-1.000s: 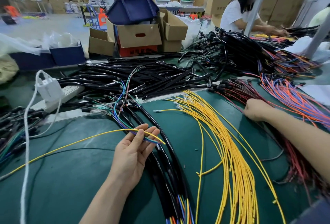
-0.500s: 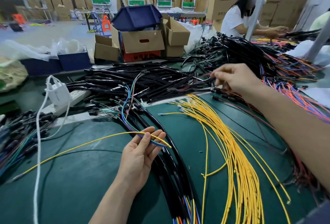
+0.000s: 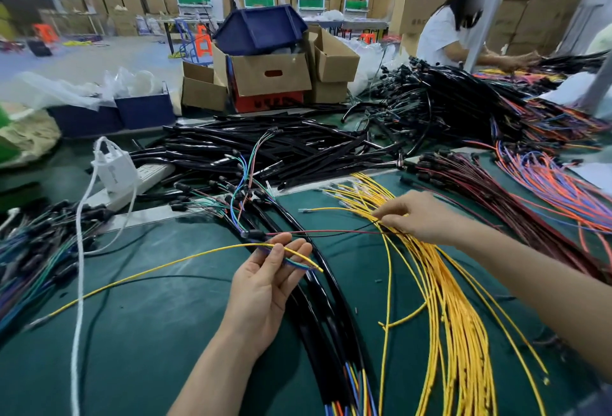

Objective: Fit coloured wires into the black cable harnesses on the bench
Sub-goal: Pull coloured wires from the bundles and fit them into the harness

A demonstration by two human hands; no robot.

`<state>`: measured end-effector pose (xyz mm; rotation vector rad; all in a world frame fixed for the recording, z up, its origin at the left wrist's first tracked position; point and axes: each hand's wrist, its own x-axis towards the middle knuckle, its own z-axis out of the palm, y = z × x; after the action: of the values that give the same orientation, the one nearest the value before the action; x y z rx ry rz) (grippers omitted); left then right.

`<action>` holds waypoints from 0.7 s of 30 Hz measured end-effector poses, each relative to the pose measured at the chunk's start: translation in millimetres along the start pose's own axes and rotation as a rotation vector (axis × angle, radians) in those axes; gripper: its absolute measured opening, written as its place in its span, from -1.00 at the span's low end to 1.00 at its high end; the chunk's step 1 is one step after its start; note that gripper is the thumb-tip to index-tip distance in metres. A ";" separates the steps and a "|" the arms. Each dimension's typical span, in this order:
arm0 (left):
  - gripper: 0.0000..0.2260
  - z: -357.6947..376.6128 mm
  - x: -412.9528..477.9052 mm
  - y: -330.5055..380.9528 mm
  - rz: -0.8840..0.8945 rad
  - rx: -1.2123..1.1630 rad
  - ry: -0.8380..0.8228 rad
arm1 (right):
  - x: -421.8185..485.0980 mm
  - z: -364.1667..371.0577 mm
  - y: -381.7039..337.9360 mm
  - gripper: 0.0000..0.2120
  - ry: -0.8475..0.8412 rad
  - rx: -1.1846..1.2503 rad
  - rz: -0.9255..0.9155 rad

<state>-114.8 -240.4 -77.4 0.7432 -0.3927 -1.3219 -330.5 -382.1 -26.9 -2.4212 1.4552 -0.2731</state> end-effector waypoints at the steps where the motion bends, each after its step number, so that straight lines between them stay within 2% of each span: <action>1: -0.84 -0.1 0.1 0.0 0.000 -0.003 0.000 | -0.4 1.0 8.3 -0.80 0.070 0.014 -0.009; 3: -0.84 -0.2 0.5 -0.3 -0.001 -0.005 0.000 | -1.3 -2.3 24.6 -0.67 0.133 0.025 -0.028; 5: -0.84 -0.4 0.9 -0.7 -0.002 -0.003 0.001 | -3.9 -8.5 39.2 -0.35 -0.008 -0.002 -0.001; 7: -0.84 -0.6 1.3 -1.2 -0.002 -0.001 0.003 | -5.1 -11.6 52.5 -0.21 -0.119 -0.064 0.034; 10: -0.84 -0.7 1.9 -1.3 -0.001 -0.001 0.005 | -2.6 -12.9 64.7 -0.39 -0.081 -0.122 0.053; 15: -0.84 -0.3 1.3 -1.5 -0.002 0.003 0.006 | -1.0 -16.2 56.8 -0.90 -0.012 -0.098 -0.052; 18: -0.85 0.2 0.8 -1.1 -0.004 0.003 0.002 | -3.6 -24.9 48.3 -0.91 0.056 -0.083 -0.081; 21: -0.86 0.8 0.4 -0.7 -0.007 0.008 0.003 | -4.1 -37.9 30.5 -0.89 0.227 -0.017 -0.043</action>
<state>-115.8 -241.1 -77.4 0.7540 -0.3937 -1.3268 -369.5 -398.0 -2.2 -2.5046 1.5021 -0.5636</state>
